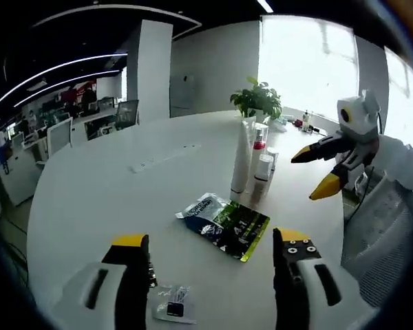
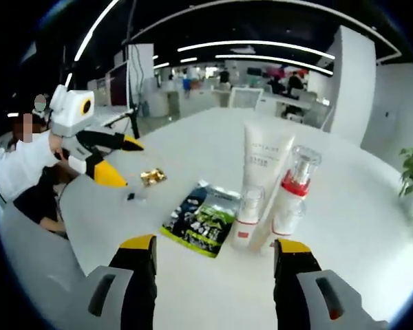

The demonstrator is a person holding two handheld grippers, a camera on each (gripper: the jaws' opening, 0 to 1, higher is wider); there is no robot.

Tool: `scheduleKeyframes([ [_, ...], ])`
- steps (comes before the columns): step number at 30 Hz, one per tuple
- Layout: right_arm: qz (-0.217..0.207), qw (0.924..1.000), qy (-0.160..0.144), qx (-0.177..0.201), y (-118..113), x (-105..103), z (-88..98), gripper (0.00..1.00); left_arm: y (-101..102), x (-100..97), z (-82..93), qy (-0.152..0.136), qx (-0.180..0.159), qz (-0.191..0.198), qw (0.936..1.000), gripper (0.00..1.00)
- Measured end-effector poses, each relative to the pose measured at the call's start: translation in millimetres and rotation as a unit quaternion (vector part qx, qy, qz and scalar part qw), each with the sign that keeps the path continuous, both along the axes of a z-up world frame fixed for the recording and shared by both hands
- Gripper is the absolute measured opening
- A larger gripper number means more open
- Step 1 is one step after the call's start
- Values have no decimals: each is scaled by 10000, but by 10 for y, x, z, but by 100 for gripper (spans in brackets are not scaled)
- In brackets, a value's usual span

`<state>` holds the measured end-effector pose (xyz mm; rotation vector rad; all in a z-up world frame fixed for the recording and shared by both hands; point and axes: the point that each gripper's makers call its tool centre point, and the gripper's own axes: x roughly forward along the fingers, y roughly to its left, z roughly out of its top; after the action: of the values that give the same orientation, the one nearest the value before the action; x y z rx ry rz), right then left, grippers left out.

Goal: Arrange the skincare products in the storage area until every visible bottle or jar stands upright without overlapping.

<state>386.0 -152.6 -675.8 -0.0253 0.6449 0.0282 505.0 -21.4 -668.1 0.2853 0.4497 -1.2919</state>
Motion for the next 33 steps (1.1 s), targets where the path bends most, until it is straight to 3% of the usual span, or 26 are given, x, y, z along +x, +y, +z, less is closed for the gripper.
scheduleKeyframes([
  [4, -35, 10000, -35, -61, -12, -15, 40, 69, 51, 0, 39, -60, -14, 43, 10000, 79],
  [12, -35, 9999, -35, -115, 0, -120, 81, 75, 161, -119, 104, -195, 12, -83, 9998, 85],
  [17, -31, 9999, -23, -121, -2, -173, 102, 81, 219, -149, 138, -130, -2, -57, 9999, 92],
  [33, 96, 9998, 35, -145, 74, -283, 133, 96, 410, -232, 202, -140, 41, 87, 9999, 99],
])
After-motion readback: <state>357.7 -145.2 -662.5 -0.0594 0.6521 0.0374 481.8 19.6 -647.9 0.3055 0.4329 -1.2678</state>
